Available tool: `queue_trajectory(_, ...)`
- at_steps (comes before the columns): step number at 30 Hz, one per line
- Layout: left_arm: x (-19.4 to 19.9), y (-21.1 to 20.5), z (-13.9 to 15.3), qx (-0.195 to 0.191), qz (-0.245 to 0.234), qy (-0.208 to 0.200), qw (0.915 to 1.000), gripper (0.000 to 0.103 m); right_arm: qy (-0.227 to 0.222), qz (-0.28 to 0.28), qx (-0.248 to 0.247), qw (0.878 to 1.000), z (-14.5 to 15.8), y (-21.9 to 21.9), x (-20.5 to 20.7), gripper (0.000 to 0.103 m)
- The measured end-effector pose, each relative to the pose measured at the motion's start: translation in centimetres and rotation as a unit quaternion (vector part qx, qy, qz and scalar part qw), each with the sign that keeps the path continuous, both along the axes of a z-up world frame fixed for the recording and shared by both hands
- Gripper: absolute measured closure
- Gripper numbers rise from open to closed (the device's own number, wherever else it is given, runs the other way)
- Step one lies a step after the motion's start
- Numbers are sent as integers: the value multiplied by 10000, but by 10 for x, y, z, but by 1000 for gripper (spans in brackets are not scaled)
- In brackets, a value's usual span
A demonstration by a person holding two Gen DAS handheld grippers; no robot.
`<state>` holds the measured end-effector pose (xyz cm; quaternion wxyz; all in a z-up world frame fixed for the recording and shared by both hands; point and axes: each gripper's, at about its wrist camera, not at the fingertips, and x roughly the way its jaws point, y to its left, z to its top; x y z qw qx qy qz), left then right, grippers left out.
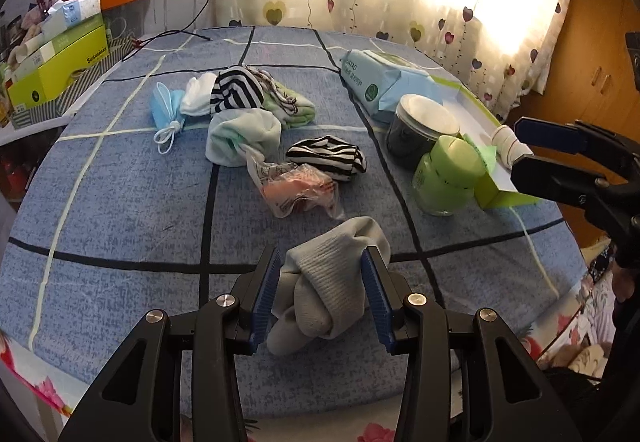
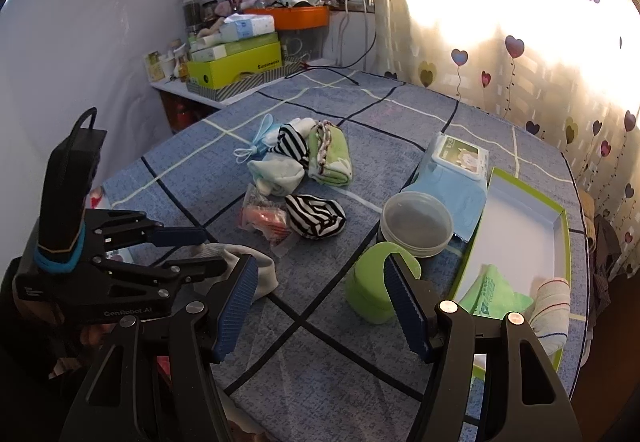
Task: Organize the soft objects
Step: 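Grasp the grey sock bundle with the left gripper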
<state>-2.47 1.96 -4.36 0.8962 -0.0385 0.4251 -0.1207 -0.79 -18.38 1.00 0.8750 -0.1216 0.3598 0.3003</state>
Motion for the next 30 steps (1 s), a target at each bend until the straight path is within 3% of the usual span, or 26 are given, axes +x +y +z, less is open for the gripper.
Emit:
queue_trajectory(3, 3, -4, -3, -17, -221, -17, 9998, 52, 29, -19, -29, 10000, -2, 2, 2, 37)
queue_trajectory(7, 10, -11, -12, 21, -480, 61, 9988, 51, 57, -13, -74, 10000, -3, 5, 5, 37)
queue_trajectory(16, 13, -10, -22, -103, -574, 130, 9982, 52, 138, 9, -146, 9998, -8, 15, 14, 38)
queue_trajectory(20, 11, -6, -20, -221, -468, 98, 9986, 76, 151, 84, -182, 9997, -9, 22, 18, 37)
queue_trajectory(23, 8, 0, -16, -263, -365, 44, 9990, 82, 158, 166, -205, 9995, -9, 28, 20, 37)
queue_trajectory(30, 5, 27, -8, -287, 122, -91, 9995, 85, 194, 361, -216, 9989, -11, 43, 25, 37)
